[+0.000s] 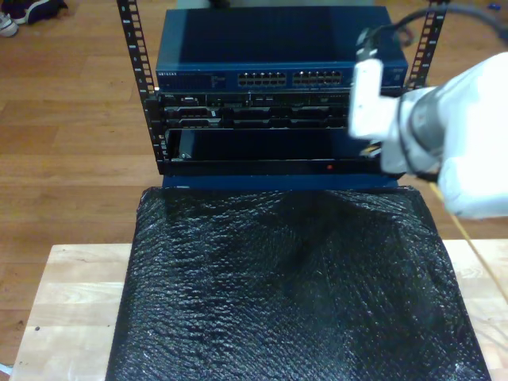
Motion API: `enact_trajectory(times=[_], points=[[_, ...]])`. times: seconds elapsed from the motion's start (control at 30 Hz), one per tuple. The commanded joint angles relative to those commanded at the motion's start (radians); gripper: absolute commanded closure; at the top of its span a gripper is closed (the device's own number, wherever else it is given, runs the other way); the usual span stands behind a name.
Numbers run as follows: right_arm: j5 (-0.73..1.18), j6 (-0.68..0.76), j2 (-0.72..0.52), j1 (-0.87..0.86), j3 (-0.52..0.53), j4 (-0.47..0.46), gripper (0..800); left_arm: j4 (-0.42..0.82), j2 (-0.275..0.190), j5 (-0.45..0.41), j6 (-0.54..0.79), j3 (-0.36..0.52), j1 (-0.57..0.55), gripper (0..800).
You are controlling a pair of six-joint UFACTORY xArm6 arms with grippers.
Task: Grab the cable and plug it in
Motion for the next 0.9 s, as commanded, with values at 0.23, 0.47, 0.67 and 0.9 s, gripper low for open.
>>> enact_trajectory(times=[0.23,0.47,0.67,0.9], points=[[-0.192,-0.003,0.031,0.003,0.041,-0.058,800,0.0,0.0,0.0,0.0,0.0,0.0,0],[-0.33,-0.005,0.058,-0.011,0.041,-0.064,800,0.0,0.002,0.0,0.0,0.0,0.0,0],[-0.437,-0.011,0.089,-0.035,0.038,-0.069,800,0.0,0.0,0.0,0.0,0.0,0.0,0],[-0.562,-0.014,0.123,-0.035,0.038,-0.109,800,0.0,0.0,0.0,0.0,0.0,0.0,0]])
